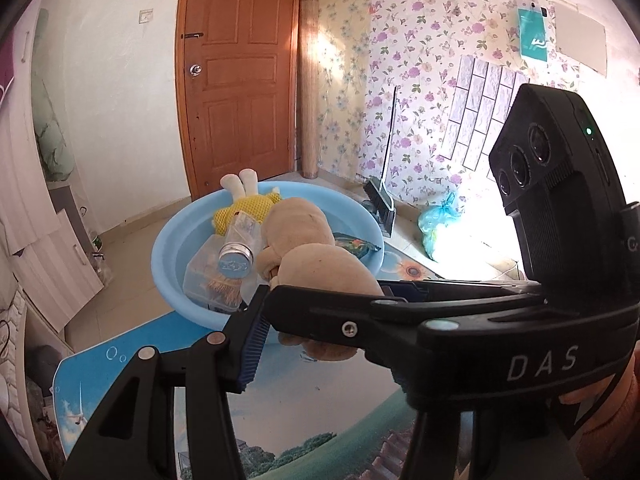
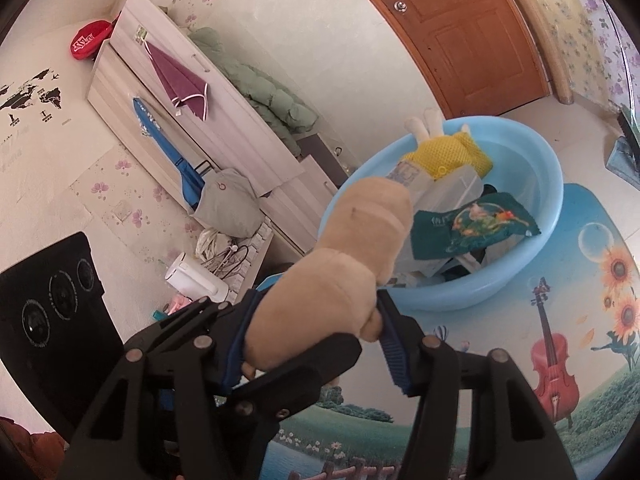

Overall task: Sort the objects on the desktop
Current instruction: 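Carry the tan plush toy with both tools over the basin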

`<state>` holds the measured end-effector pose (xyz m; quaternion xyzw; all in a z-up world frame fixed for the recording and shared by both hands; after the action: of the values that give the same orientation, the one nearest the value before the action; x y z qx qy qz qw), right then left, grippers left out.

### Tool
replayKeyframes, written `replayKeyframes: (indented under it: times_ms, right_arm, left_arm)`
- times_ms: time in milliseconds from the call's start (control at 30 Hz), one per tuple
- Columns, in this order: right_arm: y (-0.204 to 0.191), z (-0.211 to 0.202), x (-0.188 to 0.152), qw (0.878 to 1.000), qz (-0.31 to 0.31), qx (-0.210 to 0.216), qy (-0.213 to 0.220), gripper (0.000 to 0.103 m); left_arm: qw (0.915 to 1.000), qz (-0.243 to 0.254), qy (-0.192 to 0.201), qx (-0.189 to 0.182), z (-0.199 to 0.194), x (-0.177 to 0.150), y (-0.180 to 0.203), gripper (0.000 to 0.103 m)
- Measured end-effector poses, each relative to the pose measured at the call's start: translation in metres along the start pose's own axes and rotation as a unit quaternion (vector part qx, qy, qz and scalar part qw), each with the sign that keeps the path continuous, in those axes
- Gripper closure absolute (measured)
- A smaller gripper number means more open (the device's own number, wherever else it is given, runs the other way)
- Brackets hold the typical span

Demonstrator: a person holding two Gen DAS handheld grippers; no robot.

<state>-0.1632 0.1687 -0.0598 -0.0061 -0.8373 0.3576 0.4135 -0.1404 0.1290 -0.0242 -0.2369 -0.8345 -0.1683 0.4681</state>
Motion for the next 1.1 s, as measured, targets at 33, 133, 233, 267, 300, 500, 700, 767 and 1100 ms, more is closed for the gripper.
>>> replayKeyframes:
  times_ms: [33,133,233,267,300,500,700,767,1100]
  right_arm:
    - [0.002,0.000,0.004,1.000,0.003,0.001,0.004,0.048]
    - [0.010,0.000,0.013,1.000,0.014,0.003,0.016,0.048]
    - [0.018,0.003,0.021,1.000,0.017,0.000,0.025,0.049]
    - [0.019,0.004,0.023,1.000,0.016,-0.002,0.027,0.049]
    - [0.021,0.005,0.025,0.999,0.014,-0.005,0.029,0.049]
    - [0.031,0.013,0.036,0.999,0.004,-0.021,0.039,0.050]
    - [0.039,0.020,0.044,0.995,-0.039,-0.075,0.054,0.050]
    - [0.045,0.024,0.049,0.994,-0.044,-0.085,0.054,0.050]
    - [0.058,0.061,0.056,0.980,-0.122,-0.156,0.025,0.050]
  left_arm:
    - [1.0000,0.002,0.000,0.000,0.004,0.003,-0.001,0.051]
    - [1.0000,0.009,-0.002,0.003,0.013,0.009,-0.001,0.051]
    - [1.0000,0.008,-0.004,0.004,0.021,0.012,-0.002,0.051]
    - [1.0000,0.004,-0.005,0.005,0.023,0.012,-0.003,0.049]
    - [1.0000,0.001,-0.005,0.006,0.024,0.013,-0.005,0.049]
    - [0.9998,-0.012,-0.009,0.010,0.031,0.010,-0.014,0.045]
    - [0.9990,-0.027,-0.011,0.036,0.035,0.007,-0.035,0.041]
    - [0.9981,-0.040,-0.013,0.045,0.038,0.007,-0.045,0.041]
    - [0.9922,-0.067,-0.040,0.097,0.050,-0.003,-0.085,0.037]
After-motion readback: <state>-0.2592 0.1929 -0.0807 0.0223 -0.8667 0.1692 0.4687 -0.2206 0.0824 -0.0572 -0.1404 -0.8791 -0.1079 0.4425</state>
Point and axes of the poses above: each gripper's, at about its wrist camera, not at the fingertips, and z roughly the way its jaws point, y to its right, x to its top, the point moved 7 cm from there along z, roughly the way its jaws point, and after that the axes turned 5 degrees about y, right-handed, at the moved point
